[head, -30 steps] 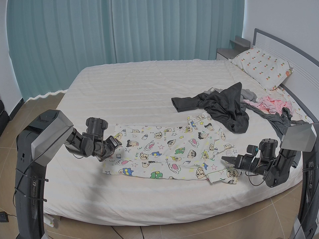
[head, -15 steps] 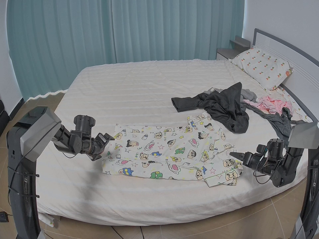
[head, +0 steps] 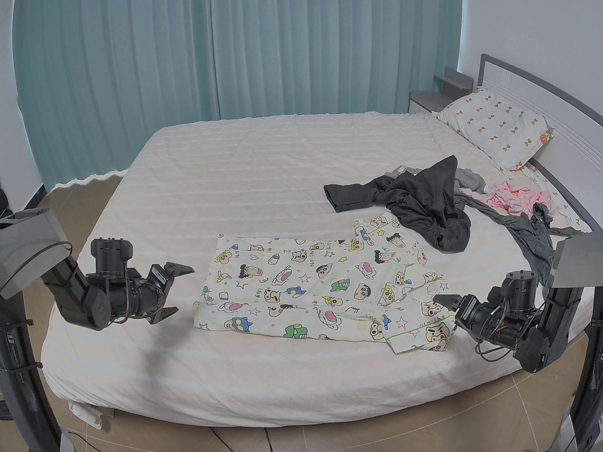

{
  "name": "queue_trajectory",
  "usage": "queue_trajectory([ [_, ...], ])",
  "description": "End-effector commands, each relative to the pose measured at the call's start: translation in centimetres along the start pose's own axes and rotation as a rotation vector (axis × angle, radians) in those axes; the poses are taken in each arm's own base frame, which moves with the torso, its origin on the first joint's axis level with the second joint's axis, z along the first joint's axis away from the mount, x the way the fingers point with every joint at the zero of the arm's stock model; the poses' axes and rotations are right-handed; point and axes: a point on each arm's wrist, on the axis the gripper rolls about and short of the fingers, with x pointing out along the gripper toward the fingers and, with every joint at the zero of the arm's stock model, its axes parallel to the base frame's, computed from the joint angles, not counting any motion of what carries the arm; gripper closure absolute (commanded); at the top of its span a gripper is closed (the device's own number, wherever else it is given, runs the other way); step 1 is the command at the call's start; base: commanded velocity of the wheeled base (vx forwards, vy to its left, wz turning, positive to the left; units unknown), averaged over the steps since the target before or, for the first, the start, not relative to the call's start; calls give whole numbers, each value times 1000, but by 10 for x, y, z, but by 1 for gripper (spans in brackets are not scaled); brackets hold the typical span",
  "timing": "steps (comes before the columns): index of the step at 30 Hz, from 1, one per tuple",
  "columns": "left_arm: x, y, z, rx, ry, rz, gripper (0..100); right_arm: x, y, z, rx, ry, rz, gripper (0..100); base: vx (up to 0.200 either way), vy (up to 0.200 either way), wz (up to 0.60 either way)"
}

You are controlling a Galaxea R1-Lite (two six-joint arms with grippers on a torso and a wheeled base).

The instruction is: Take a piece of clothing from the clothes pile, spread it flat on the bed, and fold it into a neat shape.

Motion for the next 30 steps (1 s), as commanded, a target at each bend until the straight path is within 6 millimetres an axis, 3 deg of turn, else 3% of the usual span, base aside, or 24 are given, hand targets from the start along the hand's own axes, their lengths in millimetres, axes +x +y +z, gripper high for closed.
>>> queue_trajectory([
  [1,-39,7,-16,-69,-4,-107,0,-14,18,-48,167,68,-76,0,0,0,0],
  [4,-40,8,-18,-61,-7,-111,0,-10,17,-68,203,118,-116,0,0,0,0],
  [12,-28,15,-29,10,-28,-68,0,23,17,-91,119,9,-187,0,0,0,0],
  [22,-28,20,-34,22,-39,-82,0,44,22,-72,113,-79,-148,0,0,0,0],
  [30,-28,20,-33,22,-39,-82,0,50,25,-70,114,-90,-131,0,0,0,0],
])
